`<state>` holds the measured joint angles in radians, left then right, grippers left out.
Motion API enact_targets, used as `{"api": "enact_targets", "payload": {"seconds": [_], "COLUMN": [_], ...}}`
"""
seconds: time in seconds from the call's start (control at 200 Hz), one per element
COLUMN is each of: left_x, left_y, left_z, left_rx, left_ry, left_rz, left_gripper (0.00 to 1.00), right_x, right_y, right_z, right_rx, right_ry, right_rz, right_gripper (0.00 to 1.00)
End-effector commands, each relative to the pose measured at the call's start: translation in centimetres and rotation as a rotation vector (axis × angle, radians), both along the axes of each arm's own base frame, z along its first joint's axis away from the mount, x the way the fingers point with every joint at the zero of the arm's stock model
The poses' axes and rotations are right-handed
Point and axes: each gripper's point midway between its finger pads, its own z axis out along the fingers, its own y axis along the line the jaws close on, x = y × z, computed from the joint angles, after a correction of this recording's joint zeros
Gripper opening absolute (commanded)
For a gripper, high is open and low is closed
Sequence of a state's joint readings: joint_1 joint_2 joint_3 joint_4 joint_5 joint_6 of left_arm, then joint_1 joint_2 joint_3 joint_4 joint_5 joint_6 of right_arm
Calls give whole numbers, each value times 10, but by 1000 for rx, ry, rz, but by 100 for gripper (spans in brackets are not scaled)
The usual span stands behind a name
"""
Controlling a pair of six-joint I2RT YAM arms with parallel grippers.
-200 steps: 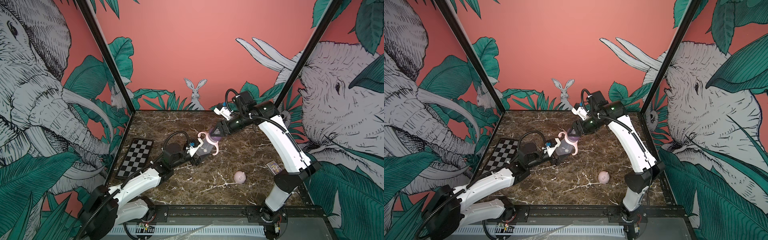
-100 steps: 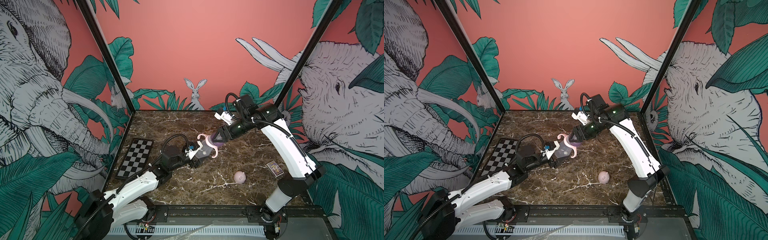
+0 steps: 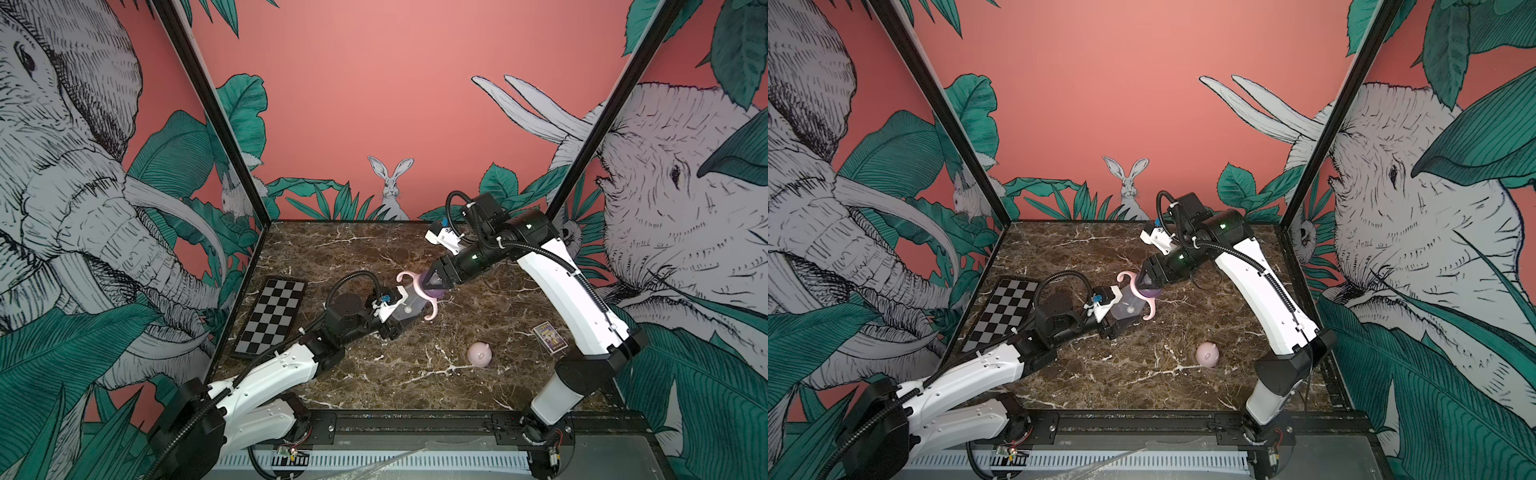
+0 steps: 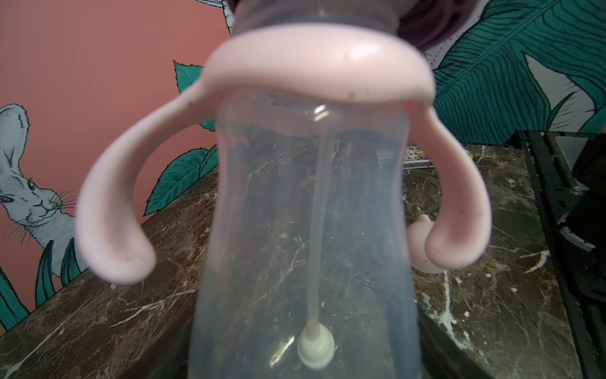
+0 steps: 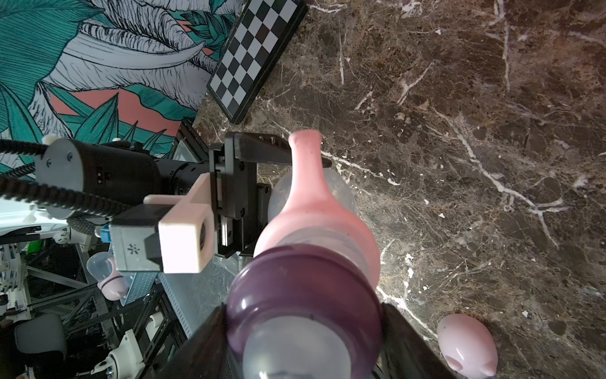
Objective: Assemble the baby bottles
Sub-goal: Close the nipple on the baby bottle.
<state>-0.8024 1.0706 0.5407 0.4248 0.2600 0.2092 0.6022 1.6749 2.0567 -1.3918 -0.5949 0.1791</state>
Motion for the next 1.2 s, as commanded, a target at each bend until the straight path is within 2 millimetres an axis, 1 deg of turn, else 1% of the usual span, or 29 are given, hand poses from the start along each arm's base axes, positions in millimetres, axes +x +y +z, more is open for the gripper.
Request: {"api": "enact_targets", "payload": {"seconds": [0.0, 0.25, 0.35, 0.42, 0.675, 0.76, 0.855, 1.01, 1.195], "left_x": [-3, -4, -4, -4, -6, -6, -5, -4, -2], "left_y": [3, 4, 5, 5, 4, 5, 5, 5, 4], "left_z": [20, 23, 26, 27, 24, 24, 24, 27, 25], "left_rx": [-43, -44, -54, -54, -35, -33, -33, -44, -23], "left_ry": [-63, -74, -83, -88, -97, -101, -104, -114, -120], "left_rz": [1, 4, 10, 10, 6, 11, 18, 18, 23], "left_gripper": [55, 54, 54, 54, 54, 54, 54, 54, 54], "right_x": [-8, -8, -6, -7, 3, 6, 4, 1, -2], "right_y": [-1, 4, 2, 5, 0, -1, 2, 0, 3], "right_z": [-2, -4, -5, -3, 6, 3, 2, -8, -7], "right_rx": [-4, 19, 14, 36, 39, 29, 40, 22, 40], "right_ry": [7, 22, 18, 25, 7, 8, 22, 42, 61], "right_rz": [20, 35, 32, 43, 26, 17, 25, 32, 49], "right_gripper": [56, 56, 56, 56, 57, 57, 57, 57, 58]}}
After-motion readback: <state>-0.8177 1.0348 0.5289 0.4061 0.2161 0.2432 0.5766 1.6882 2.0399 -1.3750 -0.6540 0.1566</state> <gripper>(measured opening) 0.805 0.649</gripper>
